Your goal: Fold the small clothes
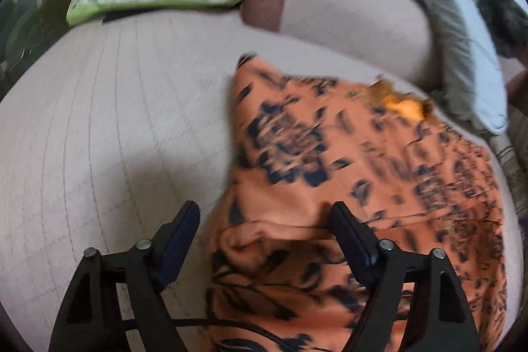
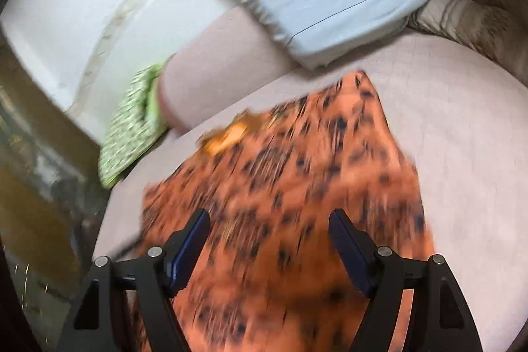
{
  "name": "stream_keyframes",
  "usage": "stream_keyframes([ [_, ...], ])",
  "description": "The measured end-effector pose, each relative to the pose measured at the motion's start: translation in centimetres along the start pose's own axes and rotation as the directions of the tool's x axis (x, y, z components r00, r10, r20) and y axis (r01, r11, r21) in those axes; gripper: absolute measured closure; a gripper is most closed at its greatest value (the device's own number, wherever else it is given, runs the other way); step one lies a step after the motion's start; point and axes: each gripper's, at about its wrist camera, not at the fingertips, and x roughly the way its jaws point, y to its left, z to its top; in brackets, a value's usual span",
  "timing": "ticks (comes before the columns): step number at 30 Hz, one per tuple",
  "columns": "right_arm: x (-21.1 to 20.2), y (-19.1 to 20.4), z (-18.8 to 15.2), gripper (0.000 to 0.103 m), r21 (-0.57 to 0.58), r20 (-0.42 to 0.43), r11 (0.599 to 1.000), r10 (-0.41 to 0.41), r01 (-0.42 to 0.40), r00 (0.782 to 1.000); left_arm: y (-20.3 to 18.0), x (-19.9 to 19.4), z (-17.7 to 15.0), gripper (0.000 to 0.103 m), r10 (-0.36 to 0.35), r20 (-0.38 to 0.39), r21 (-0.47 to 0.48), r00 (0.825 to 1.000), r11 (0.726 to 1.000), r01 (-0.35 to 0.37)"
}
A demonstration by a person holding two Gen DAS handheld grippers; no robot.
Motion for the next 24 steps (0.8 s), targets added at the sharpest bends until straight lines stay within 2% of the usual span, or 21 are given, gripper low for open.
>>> stream_keyframes([
  [2,3.5,-0.6,2.0,0.028,0.008,-0.056,0.998,-0.065,0.065,0.996,0.6,0.7,-0.1,0.036,0.034,0.004,0.003,0.999,0.999,-0.034],
  [4,6.4,-1.1,2.8,0.049,0.006,-0.112,0.992,-0.123,0.124,0.986,0.9,0.9,-0.1,0.039,0.022,0.008,-0.013,1.0,1.0,-0.022],
  [5,7.7,-1.2,2.9,0.054,-0.013,-0.15,0.988,-0.153,0.152,0.977,0.9,0.9,-0.1,0.046,0.024,0.012,-0.016,1.0,1.0,-0.024],
  [6,8.9,-1.5,2.7,0.077,-0.019,-0.194,0.982,-0.187,0.187,0.963,1.0,0.8,0.0,0.053,0.027,0.015,-0.01,1.0,1.0,-0.027],
  [7,9.8,-1.5,2.4,0.081,-0.019,-0.224,0.981,-0.193,0.194,0.955,1.1,0.8,0.1,0.065,0.025,0.017,-0.008,1.0,1.0,-0.025],
  [9,9.3,-0.3,2.4,0.088,-0.075,-0.192,0.977,-0.211,0.2,0.959,1.5,0.9,0.2,0.071,0.003,0.015,-0.032,1.0,0.999,-0.002],
  [10,8.0,1.0,2.7,0.09,-0.099,-0.137,0.976,-0.205,0.193,0.969,1.6,0.7,0.3,0.075,0.001,0.02,-0.04,1.0,0.999,0.0],
  [11,6.2,2.4,3.0,0.09,-0.13,-0.067,0.973,-0.199,0.189,0.978,1.6,0.5,0.5,0.075,0.002,0.021,-0.039,1.0,0.999,-0.001],
  [13,4.0,3.7,2.8,0.09,-0.165,0.006,0.966,-0.202,0.2,0.979,1.4,0.6,0.4,0.075,0.011,0.022,-0.03,1.0,1.0,-0.01],
  [14,3.9,3.5,2.3,0.09,-0.162,-0.002,0.963,-0.217,0.214,0.976,1.4,0.8,0.4,0.075,0.016,0.021,-0.025,1.0,1.0,-0.016],
  [15,5.7,2.3,1.1,0.089,-0.173,-0.075,0.949,-0.281,0.265,0.957,1.4,0.9,0.4,0.075,0.018,0.02,-0.027,1.0,0.999,-0.017],
  [16,7.4,1.3,0.2,0.083,-0.182,-0.14,0.937,-0.324,0.297,0.936,1.5,0.9,0.5,0.073,0.019,0.019,-0.029,1.0,0.999,-0.018],
  [17,8.8,0.1,-0.9,0.08,-0.18,-0.199,0.933,-0.344,0.31,0.918,1.5,1.0,0.5,0.071,0.015,0.021,-0.031,1.0,0.999,-0.015],
  [18,8.2,-0.1,-1.3,0.077,-0.181,-0.132,0.94,-0.314,0.289,0.94,1.4,1.0,0.5,0.069,0.01,0.021,-0.032,1.0,0.999,-0.009],
  [20,6.9,0.0,-0.9,0.058,-0.15,-0.094,0.946,-0.303,0.287,0.948,1.7,0.8,0.5,0.061,0.01,0.03,-0.045,0.999,0.999,-0.009],
  [21,6.1,0.1,-0.7,0.036,-0.123,-0.071,0.951,-0.294,0.284,0.953,1.7,0.7,0.5,0.061,0.011,0.031,-0.049,0.999,0.999,-0.01],
  [22,5.1,0.5,-0.4,0.034,-0.117,-0.031,0.949,-0.298,0.292,0.954,1.7,0.4,0.6,0.061,0.02,0.038,-0.052,0.999,0.998,-0.018],
  [24,3.6,1.6,-0.2,0.034,-0.144,0.021,0.948,-0.285,0.285,0.958,1.9,-1.6,0.7,0.061,0.019,0.101,-0.06,0.995,0.998,-0.013],
])
